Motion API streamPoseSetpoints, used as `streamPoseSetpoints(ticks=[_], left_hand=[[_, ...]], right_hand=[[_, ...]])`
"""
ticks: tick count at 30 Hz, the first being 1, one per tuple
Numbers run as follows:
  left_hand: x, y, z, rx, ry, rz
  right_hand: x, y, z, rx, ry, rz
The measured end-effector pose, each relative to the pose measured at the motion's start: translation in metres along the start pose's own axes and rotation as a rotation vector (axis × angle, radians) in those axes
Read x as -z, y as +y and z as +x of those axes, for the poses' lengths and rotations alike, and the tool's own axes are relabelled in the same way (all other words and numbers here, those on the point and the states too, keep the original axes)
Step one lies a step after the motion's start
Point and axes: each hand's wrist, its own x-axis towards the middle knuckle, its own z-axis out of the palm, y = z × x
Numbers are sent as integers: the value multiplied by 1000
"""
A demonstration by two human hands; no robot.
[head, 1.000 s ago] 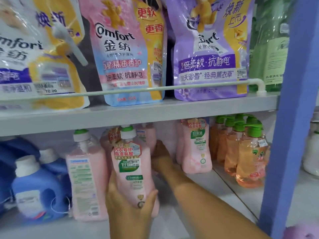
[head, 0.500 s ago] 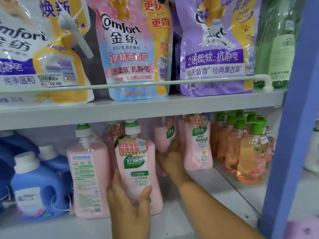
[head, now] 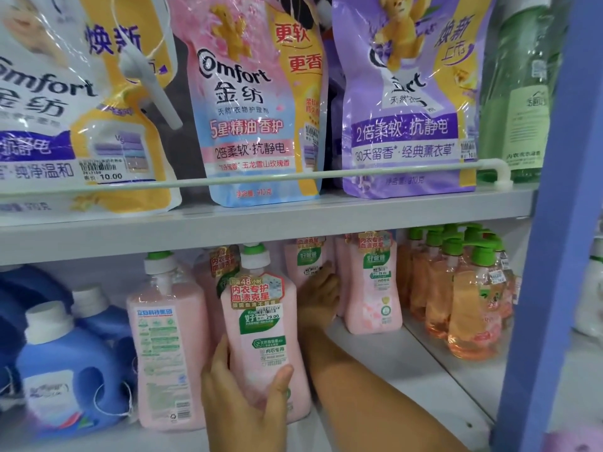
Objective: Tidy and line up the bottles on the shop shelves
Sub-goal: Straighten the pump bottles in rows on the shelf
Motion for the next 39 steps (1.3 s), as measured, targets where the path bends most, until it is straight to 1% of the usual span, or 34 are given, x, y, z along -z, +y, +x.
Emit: streamPoseSetpoints(ticks=[2,3,4,5,6,7,8,10,12,14,16,17,18,21,22,23,25,26,30,36,39], left_hand=[[-1,1,-2,-13,34,13],[-2,2,-3,-10,44,23],[-2,3,-5,-1,46,34],[-2,4,-7,9,47,46],[-1,4,-7,19,46,54],[0,4,-6,31,30,59],[-1,5,-2,48,-3,57],[-12,10,6,73,-117,65],[-33,19,8,27,-228,92],[-53,26,6,-26,-373,81],[-64,28,4,-94,-507,102],[-62,29,3,-142,-513,129],[-58,31,5,-192,-462,142],[-37,36,16,-347,-128,77],[-31,37,21,-358,-28,66],[-26,37,26,-329,35,65],[-24,41,39,-264,84,129],[-26,42,46,-259,91,191],[-38,45,80,-167,80,427],[-53,36,112,-30,178,466],[-59,33,118,-47,241,514]], right_hand=[[3,0,-3,-23,-64,54],[7,2,-2,-56,-101,26],[10,4,1,-76,-192,-27],[19,7,4,-111,-322,-58],[30,12,8,-158,-452,-14],[46,17,11,-213,-554,95],[63,24,10,-260,-600,262],[99,41,-3,-352,-592,584],[128,55,-18,-325,-517,747],[143,65,-31,-246,-464,773],[146,75,-34,-156,-364,641],[145,80,-33,-113,-297,556],[144,85,-31,-91,-232,474],[141,95,-23,-120,-111,271],[138,97,-21,-142,-89,251],[136,99,-20,-157,-75,237],[135,102,-20,-163,-57,202],[135,104,-19,-158,-49,192],[139,108,-18,-148,-42,211],[137,111,-21,-144,-17,208],[136,111,-19,-158,-38,197]])
